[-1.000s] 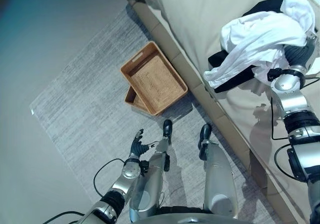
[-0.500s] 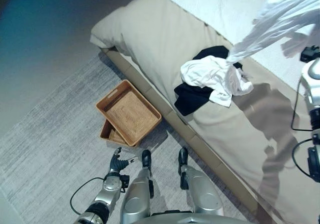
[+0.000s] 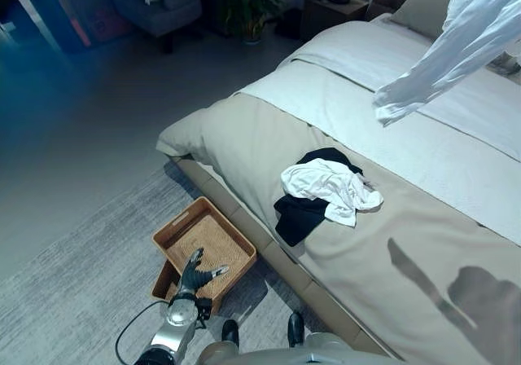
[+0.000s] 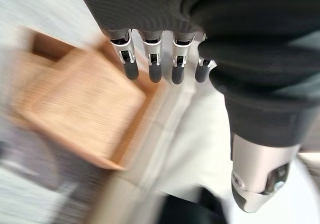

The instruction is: Pick up clothes into the bucket

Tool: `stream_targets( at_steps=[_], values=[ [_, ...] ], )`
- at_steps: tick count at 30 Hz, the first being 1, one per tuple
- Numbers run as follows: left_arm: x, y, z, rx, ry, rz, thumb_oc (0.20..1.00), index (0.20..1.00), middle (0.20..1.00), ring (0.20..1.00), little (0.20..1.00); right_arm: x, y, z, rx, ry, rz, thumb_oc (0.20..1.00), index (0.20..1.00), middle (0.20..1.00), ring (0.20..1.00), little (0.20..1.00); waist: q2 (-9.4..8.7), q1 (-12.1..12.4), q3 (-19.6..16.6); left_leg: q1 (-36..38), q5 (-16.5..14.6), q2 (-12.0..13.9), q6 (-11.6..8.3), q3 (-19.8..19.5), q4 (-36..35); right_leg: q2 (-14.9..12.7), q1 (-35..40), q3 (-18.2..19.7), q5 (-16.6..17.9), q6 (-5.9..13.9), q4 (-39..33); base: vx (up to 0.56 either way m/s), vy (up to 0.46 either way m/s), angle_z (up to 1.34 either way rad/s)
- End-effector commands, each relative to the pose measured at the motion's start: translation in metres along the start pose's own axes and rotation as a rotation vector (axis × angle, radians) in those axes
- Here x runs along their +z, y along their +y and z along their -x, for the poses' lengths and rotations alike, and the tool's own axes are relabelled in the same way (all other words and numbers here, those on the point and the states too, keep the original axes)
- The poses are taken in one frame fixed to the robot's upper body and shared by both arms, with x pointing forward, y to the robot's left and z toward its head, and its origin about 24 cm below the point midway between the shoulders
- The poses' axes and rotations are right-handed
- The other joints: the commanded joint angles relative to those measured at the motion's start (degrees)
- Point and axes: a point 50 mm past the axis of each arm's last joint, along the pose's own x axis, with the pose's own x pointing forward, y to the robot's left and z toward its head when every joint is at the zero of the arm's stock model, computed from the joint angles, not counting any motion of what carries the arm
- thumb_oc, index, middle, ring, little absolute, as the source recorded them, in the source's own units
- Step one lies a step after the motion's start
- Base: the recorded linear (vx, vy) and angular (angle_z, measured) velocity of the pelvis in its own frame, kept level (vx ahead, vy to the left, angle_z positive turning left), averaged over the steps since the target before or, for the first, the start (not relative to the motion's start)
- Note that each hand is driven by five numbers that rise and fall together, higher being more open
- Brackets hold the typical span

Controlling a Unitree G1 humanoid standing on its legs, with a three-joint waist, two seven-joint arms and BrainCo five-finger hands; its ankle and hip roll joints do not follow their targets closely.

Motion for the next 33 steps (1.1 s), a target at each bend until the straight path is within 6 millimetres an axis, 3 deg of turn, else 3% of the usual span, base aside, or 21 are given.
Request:
stream_targets(
  at_steps=[1,2,3,4,5,7,8,10,14,18,25,33],
  values=[
    [0.06,0.018,0.0,-0.098,-0.272,0.043,1.0,1.0,1.0,1.0,1.0,0.019,0.012,0.004,0.119,-0.091,-0.057,0.2,0.2,0.2,0.2,0.2,-3.74,0.7,-4.9,1.1,-5.3,-0.4,-0.23,-0.2,3.0,-4.2,0.6,-0.4,-2.6,4.91,4.1,0.0,0.016,-0.05],
    [0.079,0.021,0.002,-0.138,-0.344,0.06,1.0,1.0,1.0,1.0,1.0,0.016,0.02,0.01,0.18,-0.081,-0.047,0.2,0.2,0.2,0.2,0.2,-3.63,0.6,-5.0,1.1,-4.9,-0.4,-0.18,0.1,3.2,-4.3,0.6,-0.3,-2.2,4.86,4.1,0.05,0.011,-0.07],
    [0.079,0.021,0.003,-0.138,-0.341,0.06,1.0,1.0,1.0,1.0,1.0,0.015,0.02,0.01,0.182,-0.079,-0.047,0.2,0.2,0.2,0.2,0.2,-3.62,0.6,-5.1,1.5,-5.3,-0.3,-0.23,0.0,3.0,-4.2,0.9,-0.3,-2.6,4.94,4.0,0.0,0.0,0.0],
    [0.135,0.026,0.011,-0.228,-0.546,0.082,1.0,1.0,1.0,1.0,1.0,0.003,0.04,0.033,0.32,-0.041,-0.03,0.2,0.2,0.2,0.2,0.2,-3.24,0.2,-5.4,1.7,-5.0,-0.4,-0.16,0.2,3.1,-4.3,1.1,-0.4,-2.2,4.85,4.0,0.06,-0.001,-0.01],
    [0.146,0.028,0.014,-0.245,-0.584,0.091,1.0,1.0,1.0,1.0,1.0,-0.004,0.044,0.042,0.363,-0.016,-0.021,0.2,0.2,0.2,0.2,0.2,-3.22,0.2,-5.6,2.4,-5.5,-0.3,-0.24,0.2,2.9,-4.2,1.7,-0.4,-2.7,4.9,3.8,0.0,0.0,0.0],
    [0.188,0.026,0.024,-0.328,-0.728,0.098,1.0,1.0,1.0,1.0,1.0,-0.013,0.056,0.068,0.49,0.009,-0.027,0.2,0.2,0.2,0.2,0.2,-3.03,-0.1,-5.8,2.3,-5.0,-0.3,-0.23,0.2,3.0,-4.3,1.6,-0.5,-2.3,4.82,3.8,0.0,0.0,0.0],
    [0.212,0.021,0.032,-0.389,-0.814,0.106,1.0,1.0,1.0,1.0,1.0,-0.021,0.066,0.092,0.584,0.04,-0.048,0.2,0.2,0.2,0.2,0.2,-2.63,-0.3,-5.9,2.8,-5.5,-0.1,-0.28,0.1,2.8,-4.2,2.1,-0.6,-2.8,4.9,3.8,0.04,-0.01,0.03],
    [0.231,0.012,0.037,-0.441,-0.879,0.069,1.0,1.0,1.0,1.0,1.0,-0.031,0.064,0.11,0.672,0.072,-0.042,0.2,0.2,0.2,0.2,0.2,-2.8,-0.1,-6.0,3.2,-5.5,-0.1,-0.33,-0.2,2.7,-4.2,2.8,-0.9,-3.0,4.9,3.8,0.03,-0.014,0.1],
    [0.254,0.001,0.04,-0.477,-0.959,0.002,1.0,1.0,1.0,1.0,1.0,-0.027,0.063,0.127,0.781,0.06,-0.096,0.2,0.2,0.2,0.2,0.2,-2.77,-0.2,-5.9,3.1,-5.0,-0.2,-0.36,-0.5,2.7,-4.4,3.0,-1.2,-2.8,4.87,3.8,0.0,-0.006,0.04],
    [0.279,-0.017,0.042,-0.534,-1.034,-0.084,1.0,1.0,1.0,1.0,1.0,-0.004,0.069,0.141,0.921,-0.013,-0.198,0.2,0.2,0.2,0.2,0.2,-2.16,-0.5,-5.5,3.8,-5.3,-0.2,-0.42,-0.8,2.5,-4.6,3.8,-1.6,-3.1,5.05,3.5,0.0,0.0,-0.01],
    [0.294,-0.039,0.044,-0.614,-1.058,-0.205,1.0,1.0,1.0,1.0,1.0,0.038,0.076,0.152,1.071,-0.148,-0.345,0.2,0.2,0.2,0.2,0.2,-1.66,-0.6,-5.1,3.7,-4.9,-0.4,-0.36,-0.7,2.9,-5.0,3.8,-1.7,-2.5,5.17,3.6,-0.02,0.006,0.0],
    [0.299,-0.056,0.043,-0.681,-1.045,-0.291,1.0,1.0,1.0,1.0,1.0,0.085,0.074,0.157,1.095,-0.302,-0.532,0.2,0.2,0.2,0.2,0.2,-1.25,-0.9,-4.7,3.7,-5.0,-0.7,-0.15,-1.0,3.2,-5.3,4.0,-1.6,-2.4,5.38,3.7,0.0,0.0,0.0]
  ],
)
